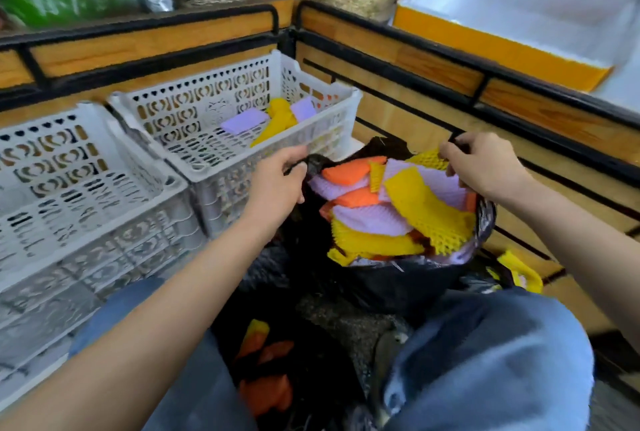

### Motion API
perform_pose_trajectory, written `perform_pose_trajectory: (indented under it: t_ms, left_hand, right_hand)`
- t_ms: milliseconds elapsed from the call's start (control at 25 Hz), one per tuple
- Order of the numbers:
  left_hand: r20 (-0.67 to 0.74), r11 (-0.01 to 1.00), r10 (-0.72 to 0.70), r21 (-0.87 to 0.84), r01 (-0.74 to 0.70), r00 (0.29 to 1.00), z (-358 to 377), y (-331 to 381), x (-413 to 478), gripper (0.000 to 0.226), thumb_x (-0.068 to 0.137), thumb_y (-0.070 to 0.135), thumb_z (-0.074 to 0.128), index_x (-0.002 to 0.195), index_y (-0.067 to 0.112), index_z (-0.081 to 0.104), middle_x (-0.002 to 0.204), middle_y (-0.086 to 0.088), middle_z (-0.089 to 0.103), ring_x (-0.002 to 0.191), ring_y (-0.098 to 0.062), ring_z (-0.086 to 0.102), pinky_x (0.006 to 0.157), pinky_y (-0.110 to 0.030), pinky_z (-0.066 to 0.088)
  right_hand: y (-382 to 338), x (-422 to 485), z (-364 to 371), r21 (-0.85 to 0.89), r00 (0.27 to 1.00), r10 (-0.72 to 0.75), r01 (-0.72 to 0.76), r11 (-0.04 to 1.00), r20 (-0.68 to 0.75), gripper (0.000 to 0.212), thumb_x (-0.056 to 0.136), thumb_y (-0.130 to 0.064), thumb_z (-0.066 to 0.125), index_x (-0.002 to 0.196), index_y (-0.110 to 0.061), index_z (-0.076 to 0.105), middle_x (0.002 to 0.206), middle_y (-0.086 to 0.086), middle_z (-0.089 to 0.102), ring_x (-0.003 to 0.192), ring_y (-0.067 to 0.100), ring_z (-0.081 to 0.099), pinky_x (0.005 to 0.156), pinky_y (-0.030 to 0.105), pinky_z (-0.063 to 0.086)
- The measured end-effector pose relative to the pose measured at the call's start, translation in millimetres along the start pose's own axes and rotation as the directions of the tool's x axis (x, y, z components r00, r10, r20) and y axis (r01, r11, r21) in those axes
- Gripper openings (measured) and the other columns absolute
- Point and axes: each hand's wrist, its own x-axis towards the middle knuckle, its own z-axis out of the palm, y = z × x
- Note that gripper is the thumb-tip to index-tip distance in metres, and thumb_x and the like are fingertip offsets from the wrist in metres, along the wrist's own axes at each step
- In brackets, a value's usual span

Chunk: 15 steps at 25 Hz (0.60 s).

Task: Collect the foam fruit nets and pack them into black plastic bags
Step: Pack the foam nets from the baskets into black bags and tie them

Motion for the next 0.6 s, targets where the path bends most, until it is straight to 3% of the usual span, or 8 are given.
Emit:
perform_pose_trajectory:
  t_ms: [80, 200, 280, 320, 400, 520, 560, 600]
  left_hand:
    - [0.015, 0.999, -0.031, -0.013, 0.031, 0.999, 20, -7, 3, 0.031, 0.097, 0.002, 0.044, 0.126, 0.003, 0.055, 0.116, -0.024, 0.061, 0.035, -0.003, 0.044, 0.040, -0.008, 0.032]
    - [0.000, 0.998, -0.053, 0.028, 0.052, 0.999, 46, -33, 2, 0.029, 0.095, -0.003, 0.044, 0.121, -0.001, 0.058, 0.100, -0.023, 0.064, 0.046, -0.008, 0.052, 0.041, -0.014, 0.039]
    - [0.039, 0.987, -0.112, 0.118, 0.107, 0.993, 61, -63, -2, 0.026, 0.092, -0.004, 0.049, 0.115, -0.002, 0.061, 0.096, -0.016, 0.065, 0.072, -0.029, 0.066, 0.062, -0.030, 0.053]
    - [0.072, 0.968, -0.162, 0.206, 0.145, 0.984, 66, -81, -5, 0.024, 0.090, -0.002, 0.053, 0.112, -0.001, 0.063, 0.100, -0.016, 0.067, 0.087, -0.034, 0.066, 0.075, -0.033, 0.050]
    - [0.126, 0.901, -0.254, 0.391, 0.187, 0.959, 73, -116, -14, 0.020, 0.088, 0.002, 0.058, 0.105, -0.002, 0.067, 0.104, -0.017, 0.069, 0.099, -0.029, 0.064, 0.079, -0.023, 0.040]
    - [0.168, 0.830, -0.347, 0.514, 0.218, 0.923, 74, -144, -25, 0.018, 0.093, 0.008, 0.053, 0.096, -0.001, 0.069, 0.095, -0.017, 0.069, 0.091, -0.026, 0.063, 0.071, -0.025, 0.035]
    - [0.157, 0.828, -0.368, 0.503, 0.246, 0.917, 74, -148, -26, 0.019, 0.094, 0.010, 0.051, 0.096, 0.000, 0.068, 0.091, -0.016, 0.069, 0.087, -0.027, 0.063, 0.069, -0.027, 0.037]
    - [0.137, 0.835, -0.382, 0.475, 0.278, 0.914, 75, -151, -25, 0.020, 0.095, 0.010, 0.050, 0.096, 0.000, 0.067, 0.086, -0.014, 0.067, 0.083, -0.031, 0.063, 0.068, -0.030, 0.041]
  right_hand:
    - [30, 2, 0, 0.037, 0.997, 0.078, -0.078, 0.996, 0.014, 0.032, 0.096, -0.022, 0.044, 0.079, -0.003, 0.062, 0.064, 0.007, 0.062, 0.050, 0.018, 0.055, 0.050, 0.025, 0.045]
    - [85, 2, 22, 0.035, 0.977, 0.200, -0.203, 0.978, 0.072, 0.028, 0.096, -0.019, 0.042, 0.085, -0.004, 0.063, 0.070, 0.009, 0.064, 0.054, 0.024, 0.059, 0.056, 0.033, 0.054]
    - [122, -6, 53, -0.078, 0.941, 0.266, -0.255, 0.964, 0.209, 0.028, 0.096, -0.016, 0.041, 0.088, -0.002, 0.063, 0.083, 0.018, 0.066, 0.072, 0.035, 0.063, 0.070, 0.043, 0.056]
    - [139, -14, 71, -0.155, 0.905, 0.293, -0.257, 0.954, 0.308, 0.028, 0.096, -0.015, 0.040, 0.090, -0.001, 0.063, 0.091, 0.021, 0.065, 0.084, 0.039, 0.063, 0.077, 0.044, 0.054]
    - [164, -34, 104, -0.269, 0.841, 0.354, -0.260, 0.927, 0.410, 0.029, 0.098, -0.014, 0.038, 0.101, 0.000, 0.062, 0.101, 0.021, 0.062, 0.103, 0.041, 0.059, 0.085, 0.041, 0.047]
    - [179, -51, 125, -0.349, 0.842, 0.445, -0.336, 0.875, 0.304, 0.031, 0.100, -0.020, 0.039, 0.120, -0.001, 0.050, 0.120, 0.023, 0.056, 0.113, 0.041, 0.053, 0.088, 0.041, 0.042]
    - [178, -52, 126, -0.384, 0.882, 0.407, -0.300, 0.873, 0.238, 0.031, 0.098, -0.019, 0.042, 0.123, -0.002, 0.046, 0.123, 0.021, 0.053, 0.115, 0.040, 0.050, 0.089, 0.043, 0.042]
    - [176, -53, 128, -0.427, 0.948, 0.273, -0.180, 0.886, 0.165, 0.033, 0.096, -0.016, 0.046, 0.126, -0.003, 0.045, 0.123, 0.019, 0.051, 0.115, 0.040, 0.049, 0.090, 0.044, 0.042]
